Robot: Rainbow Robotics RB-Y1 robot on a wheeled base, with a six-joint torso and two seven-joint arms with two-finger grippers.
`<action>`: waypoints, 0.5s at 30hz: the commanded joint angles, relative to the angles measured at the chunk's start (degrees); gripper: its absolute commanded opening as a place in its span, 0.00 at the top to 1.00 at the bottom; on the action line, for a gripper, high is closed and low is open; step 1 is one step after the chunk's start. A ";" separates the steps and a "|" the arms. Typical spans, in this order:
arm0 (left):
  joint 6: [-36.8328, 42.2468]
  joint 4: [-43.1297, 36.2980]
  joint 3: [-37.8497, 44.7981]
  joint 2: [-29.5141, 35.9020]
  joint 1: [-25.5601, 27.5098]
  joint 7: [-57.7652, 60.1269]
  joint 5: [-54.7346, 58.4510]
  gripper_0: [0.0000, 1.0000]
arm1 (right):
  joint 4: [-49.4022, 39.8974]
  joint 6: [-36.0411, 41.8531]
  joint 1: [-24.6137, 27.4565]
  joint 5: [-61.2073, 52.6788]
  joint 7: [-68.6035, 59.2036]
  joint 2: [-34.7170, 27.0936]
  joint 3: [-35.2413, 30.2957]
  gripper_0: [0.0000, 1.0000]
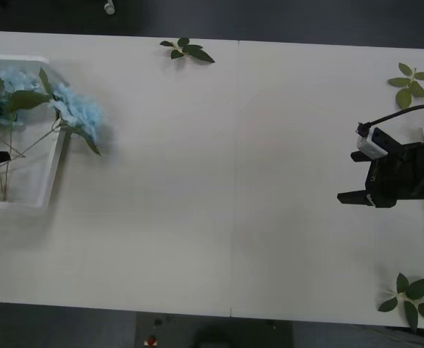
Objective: Put the red flowers into the right box and the blue flowers into the left box
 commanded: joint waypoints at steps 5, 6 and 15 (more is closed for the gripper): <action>15.91 0.37 9.55 6.37 -3.06 -1.61 -12.19 0.00 | -1.11 -0.10 -0.55 -0.40 -0.70 -1.19 -1.06 0.00; 18.20 0.37 11.13 6.72 -3.42 -1.61 -14.13 0.00 | -1.11 -0.10 -0.55 -0.40 -0.70 -1.19 -1.06 0.00; 41.75 -3.59 27.65 8.30 -7.02 -1.70 -27.49 0.00 | -1.11 -0.10 -0.55 -0.40 -0.70 -1.19 -1.06 0.00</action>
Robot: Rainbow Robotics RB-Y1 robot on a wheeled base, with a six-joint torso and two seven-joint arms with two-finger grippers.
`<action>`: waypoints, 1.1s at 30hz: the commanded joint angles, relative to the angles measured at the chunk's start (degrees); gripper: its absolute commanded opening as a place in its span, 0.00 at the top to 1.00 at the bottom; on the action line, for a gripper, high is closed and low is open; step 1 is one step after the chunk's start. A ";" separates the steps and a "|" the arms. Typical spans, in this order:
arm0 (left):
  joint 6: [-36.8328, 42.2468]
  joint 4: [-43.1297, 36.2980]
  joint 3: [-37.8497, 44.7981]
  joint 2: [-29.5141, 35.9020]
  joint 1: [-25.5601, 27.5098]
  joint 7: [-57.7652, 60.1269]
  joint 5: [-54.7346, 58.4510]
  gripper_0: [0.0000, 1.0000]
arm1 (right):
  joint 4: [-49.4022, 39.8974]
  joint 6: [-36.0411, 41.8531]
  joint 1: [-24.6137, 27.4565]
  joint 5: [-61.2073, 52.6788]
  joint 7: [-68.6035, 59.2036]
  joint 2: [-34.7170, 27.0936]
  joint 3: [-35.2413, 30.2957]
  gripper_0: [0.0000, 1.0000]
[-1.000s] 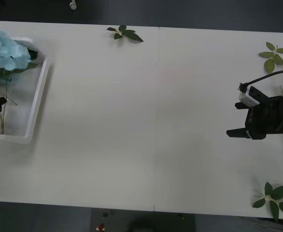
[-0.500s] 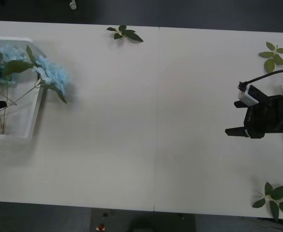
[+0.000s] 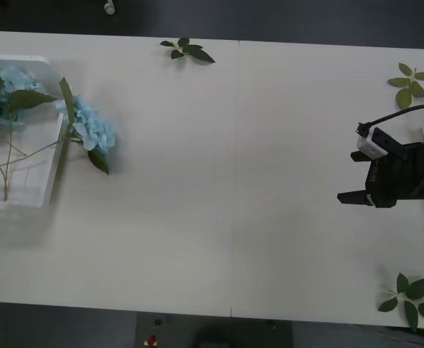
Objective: Put the red flowers into the right box and the blue flowers into the left box
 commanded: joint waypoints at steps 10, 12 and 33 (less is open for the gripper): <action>10.25 -19.98 7.34 3.33 -2.42 -10.84 8.43 0.00 | -1.10 -0.10 -0.55 -0.39 -0.70 -1.19 -1.05 0.00; 10.78 -24.55 7.78 3.42 -2.42 -10.49 5.09 0.00 | -1.10 -0.10 -0.55 -0.39 -0.70 -1.19 -1.05 0.00; 5.07 -68.32 -4.18 -17.67 -2.69 -7.59 -13.01 0.00 | -1.10 -0.10 -0.55 -0.39 -0.70 -1.19 -1.05 0.00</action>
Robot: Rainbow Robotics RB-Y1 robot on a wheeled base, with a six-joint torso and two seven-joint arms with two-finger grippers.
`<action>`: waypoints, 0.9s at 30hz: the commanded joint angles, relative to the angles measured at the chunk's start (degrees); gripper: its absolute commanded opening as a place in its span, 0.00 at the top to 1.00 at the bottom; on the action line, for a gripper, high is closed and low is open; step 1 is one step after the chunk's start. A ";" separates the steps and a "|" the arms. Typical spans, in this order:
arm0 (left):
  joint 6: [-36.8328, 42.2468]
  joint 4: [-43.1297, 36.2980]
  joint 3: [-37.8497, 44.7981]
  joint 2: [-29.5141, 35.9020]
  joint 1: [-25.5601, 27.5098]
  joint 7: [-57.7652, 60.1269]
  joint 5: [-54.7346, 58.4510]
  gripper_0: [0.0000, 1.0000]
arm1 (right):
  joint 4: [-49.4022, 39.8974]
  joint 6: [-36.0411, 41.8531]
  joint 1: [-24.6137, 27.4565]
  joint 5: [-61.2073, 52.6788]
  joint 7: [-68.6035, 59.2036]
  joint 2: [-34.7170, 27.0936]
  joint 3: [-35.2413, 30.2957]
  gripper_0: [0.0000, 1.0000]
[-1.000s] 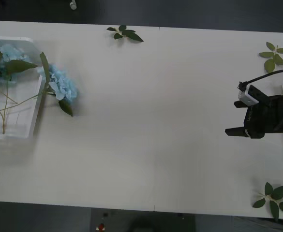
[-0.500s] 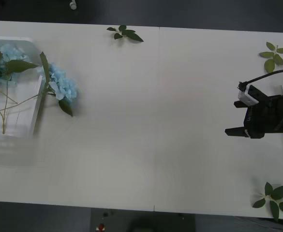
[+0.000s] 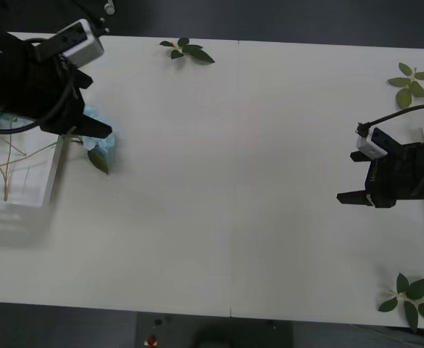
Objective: Put the red flowers into the right box and the blue flowers into the left box
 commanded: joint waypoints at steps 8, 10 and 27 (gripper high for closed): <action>-7.36 -2.36 -9.62 -11.82 1.05 -16.76 -0.30 0.00 | -1.03 -0.10 -0.55 -0.38 -0.70 -1.19 -1.05 0.00; -7.28 -2.36 -9.71 -12.70 1.93 -18.87 0.05 0.00 | -1.03 -0.10 -0.55 -0.38 -0.70 -1.19 -1.05 0.00; -0.16 -6.41 -8.83 -12.17 3.51 -21.59 -2.94 0.00 | -1.03 -0.10 -0.55 -0.38 -0.70 -1.19 -1.05 0.00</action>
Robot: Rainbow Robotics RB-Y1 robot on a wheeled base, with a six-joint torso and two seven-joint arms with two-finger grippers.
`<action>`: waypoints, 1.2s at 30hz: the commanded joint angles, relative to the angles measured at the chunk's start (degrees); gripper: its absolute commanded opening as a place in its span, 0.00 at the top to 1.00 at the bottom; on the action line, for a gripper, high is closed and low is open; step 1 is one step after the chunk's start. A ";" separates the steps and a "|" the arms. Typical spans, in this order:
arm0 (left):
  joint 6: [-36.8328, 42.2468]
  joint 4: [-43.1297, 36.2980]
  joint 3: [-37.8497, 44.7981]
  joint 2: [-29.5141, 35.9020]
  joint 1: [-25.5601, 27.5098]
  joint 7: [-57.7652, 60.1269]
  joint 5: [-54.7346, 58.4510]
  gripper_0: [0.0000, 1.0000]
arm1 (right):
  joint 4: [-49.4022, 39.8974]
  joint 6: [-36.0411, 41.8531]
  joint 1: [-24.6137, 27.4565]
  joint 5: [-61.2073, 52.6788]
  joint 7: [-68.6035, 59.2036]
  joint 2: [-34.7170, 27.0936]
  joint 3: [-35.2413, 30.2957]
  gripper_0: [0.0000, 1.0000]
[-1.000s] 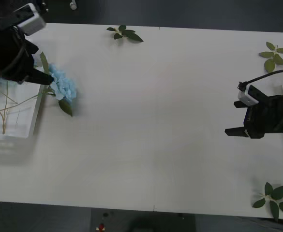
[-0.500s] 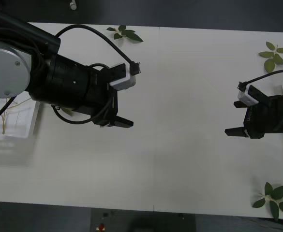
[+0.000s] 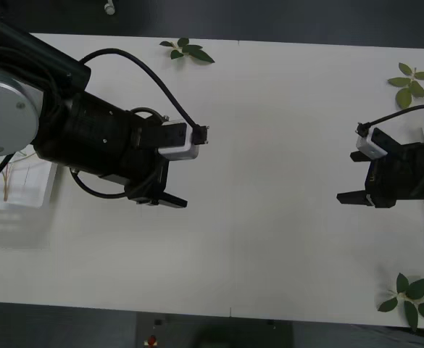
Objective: Put the red flowers into the right box and the blue flowers into the left box
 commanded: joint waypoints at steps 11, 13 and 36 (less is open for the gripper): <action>10.87 -4.35 2.41 2.97 1.20 12.55 -14.22 0.00 | -1.00 -0.11 -0.55 -0.38 -0.70 -1.19 -1.05 0.00; 12.80 -5.49 2.32 2.97 1.20 15.45 -16.42 0.00 | -1.00 -0.11 -0.55 -0.38 -0.70 -1.19 -1.05 0.00; 11.83 -7.07 2.14 2.97 1.81 8.95 -19.32 0.00 | -1.00 -0.11 -0.55 -0.38 -0.70 -1.19 -1.05 0.00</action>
